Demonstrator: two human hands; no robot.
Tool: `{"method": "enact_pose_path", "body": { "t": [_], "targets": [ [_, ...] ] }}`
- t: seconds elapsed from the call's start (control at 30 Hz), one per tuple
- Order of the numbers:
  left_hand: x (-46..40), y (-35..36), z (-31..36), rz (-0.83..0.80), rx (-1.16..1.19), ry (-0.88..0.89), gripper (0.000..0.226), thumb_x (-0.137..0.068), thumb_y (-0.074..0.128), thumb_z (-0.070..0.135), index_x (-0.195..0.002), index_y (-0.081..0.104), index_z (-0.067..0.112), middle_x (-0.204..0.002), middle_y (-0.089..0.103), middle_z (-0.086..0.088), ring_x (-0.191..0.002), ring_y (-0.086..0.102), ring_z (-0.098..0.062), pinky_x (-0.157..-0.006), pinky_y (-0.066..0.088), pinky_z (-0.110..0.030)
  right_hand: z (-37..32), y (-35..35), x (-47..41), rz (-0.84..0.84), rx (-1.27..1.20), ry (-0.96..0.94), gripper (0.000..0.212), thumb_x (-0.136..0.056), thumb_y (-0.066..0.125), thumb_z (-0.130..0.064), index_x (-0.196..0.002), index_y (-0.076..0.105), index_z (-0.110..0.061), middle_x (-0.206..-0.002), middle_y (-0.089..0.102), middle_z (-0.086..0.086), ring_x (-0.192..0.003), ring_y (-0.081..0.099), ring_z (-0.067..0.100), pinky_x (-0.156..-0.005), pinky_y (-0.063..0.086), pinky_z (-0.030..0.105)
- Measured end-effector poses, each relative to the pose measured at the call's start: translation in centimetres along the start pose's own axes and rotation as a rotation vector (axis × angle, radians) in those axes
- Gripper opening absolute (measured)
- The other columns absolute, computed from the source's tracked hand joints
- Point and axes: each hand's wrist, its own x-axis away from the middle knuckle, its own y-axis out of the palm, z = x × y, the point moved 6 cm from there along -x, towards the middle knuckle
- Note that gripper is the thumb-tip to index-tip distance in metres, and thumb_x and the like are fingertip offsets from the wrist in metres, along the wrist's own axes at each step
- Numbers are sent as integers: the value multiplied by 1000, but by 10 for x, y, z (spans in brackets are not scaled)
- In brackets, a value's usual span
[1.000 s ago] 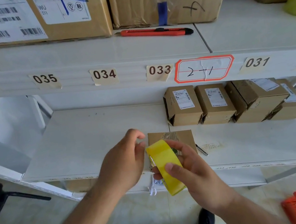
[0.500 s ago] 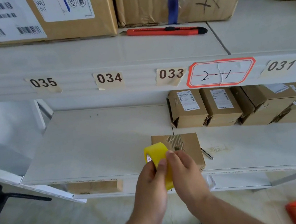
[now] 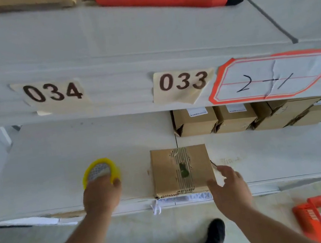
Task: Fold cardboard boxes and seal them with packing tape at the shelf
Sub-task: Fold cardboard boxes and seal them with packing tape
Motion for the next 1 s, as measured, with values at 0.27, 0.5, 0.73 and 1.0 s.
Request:
{"method": "enact_pose_path", "body": {
  "t": [0.27,0.5,0.73,1.0],
  "targets": [
    [-16,8,30,161,191,21,26,-94,51,14,-97,70,-2,-97,70,-29,-92,67,-48,-85,56,-54,28,35,-42,-183,-40,138,35,-100,50,-45,-131,57,-30,-99,71,-9,-90,72,20,-82,61,47],
    [-4,19,142,-382,367,265,61,-99,58,49,-152,42,24,-155,44,-5,-139,48,-27,-114,41,-40,21,26,-49,-146,-60,56,34,-106,51,-36,-138,58,-27,-105,72,-9,-91,70,18,-81,59,41],
    [77,29,110,-403,357,35,49,-95,55,65,-82,52,18,-77,62,-1,-73,60,-22,-63,42,-35,-31,19,-67,-178,-235,-43,61,-105,53,-19,-161,30,-28,-146,55,-5,-110,57,10,-91,52,31],
    [93,41,103,-371,558,-38,36,-102,52,37,-79,63,12,-75,68,-6,-78,65,-28,-70,48,-38,-28,47,-55,-201,184,-326,56,-110,37,-31,-164,22,-36,-163,35,-8,-142,40,18,-115,42,42]
  ]
}}
